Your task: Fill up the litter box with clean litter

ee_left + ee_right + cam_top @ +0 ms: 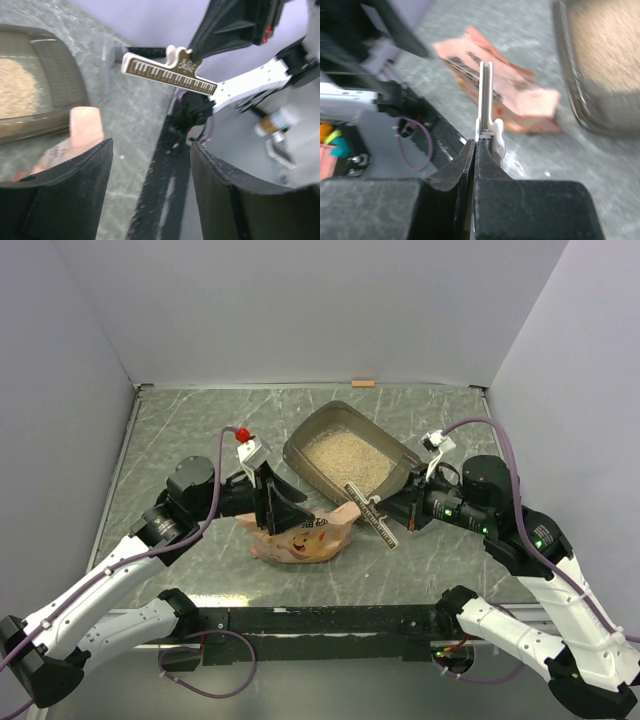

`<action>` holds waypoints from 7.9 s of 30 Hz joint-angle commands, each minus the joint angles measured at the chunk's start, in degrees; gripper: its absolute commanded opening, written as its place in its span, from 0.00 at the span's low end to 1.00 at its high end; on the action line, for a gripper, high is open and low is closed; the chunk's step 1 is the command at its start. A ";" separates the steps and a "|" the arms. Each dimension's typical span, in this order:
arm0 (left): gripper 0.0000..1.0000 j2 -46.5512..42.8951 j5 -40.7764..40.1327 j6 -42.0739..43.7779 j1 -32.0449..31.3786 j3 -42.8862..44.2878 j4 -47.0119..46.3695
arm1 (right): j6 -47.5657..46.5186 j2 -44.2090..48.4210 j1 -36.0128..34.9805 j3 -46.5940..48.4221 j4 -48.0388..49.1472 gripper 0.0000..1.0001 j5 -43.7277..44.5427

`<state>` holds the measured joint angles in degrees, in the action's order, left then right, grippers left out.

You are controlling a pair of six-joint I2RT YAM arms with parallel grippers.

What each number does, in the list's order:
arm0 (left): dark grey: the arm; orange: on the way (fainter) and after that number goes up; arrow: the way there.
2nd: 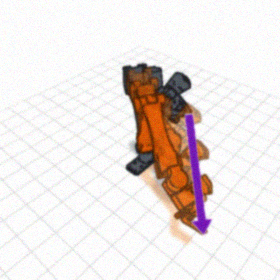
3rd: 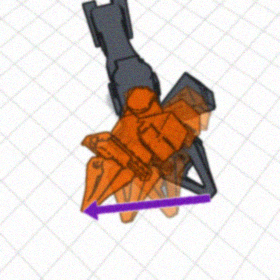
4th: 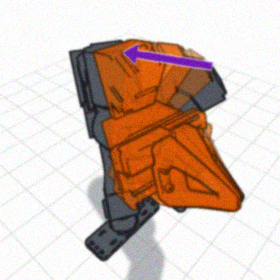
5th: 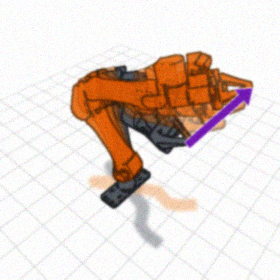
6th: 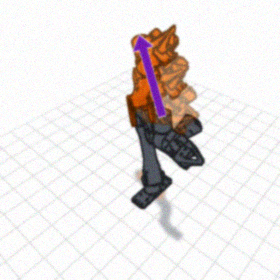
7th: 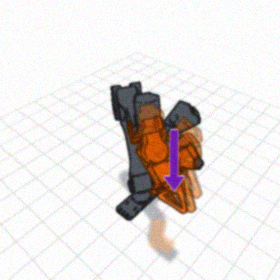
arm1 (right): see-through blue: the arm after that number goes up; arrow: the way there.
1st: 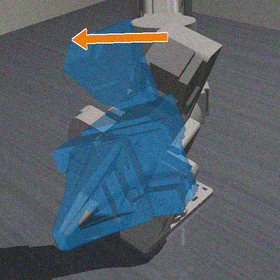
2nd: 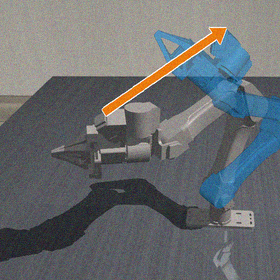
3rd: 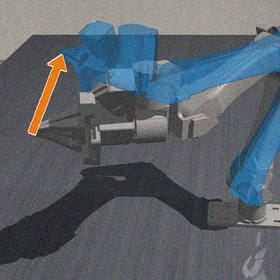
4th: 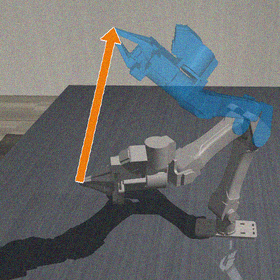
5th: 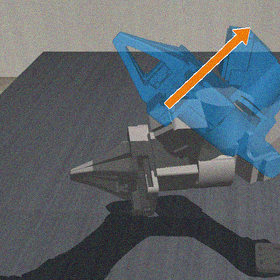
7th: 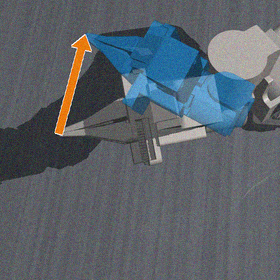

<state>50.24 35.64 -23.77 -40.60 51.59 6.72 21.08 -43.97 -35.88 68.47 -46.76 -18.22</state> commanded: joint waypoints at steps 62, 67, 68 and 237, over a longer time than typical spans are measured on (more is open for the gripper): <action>0.05 -9.63 5.49 -17.46 3.51 -12.83 -28.70 | -8.33 -4.55 -14.39 3.34 14.33 0.72 -0.06; 0.02 -11.91 9.61 -17.27 3.42 -14.85 -30.62 | -10.89 -4.37 -14.31 0.89 16.78 0.78 -5.15; 0.02 -12.35 9.97 -17.62 3.42 -15.38 -31.06 | -10.89 -4.81 -14.31 0.36 17.49 0.78 -7.95; 0.03 2.94 -12.35 33.26 3.33 -10.72 9.45 | -44.19 -21.42 -1.48 -13.71 33.76 0.00 -25.03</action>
<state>54.19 23.46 10.63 -37.32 39.00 18.72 -20.51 -63.77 -37.56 54.65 -12.56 -43.05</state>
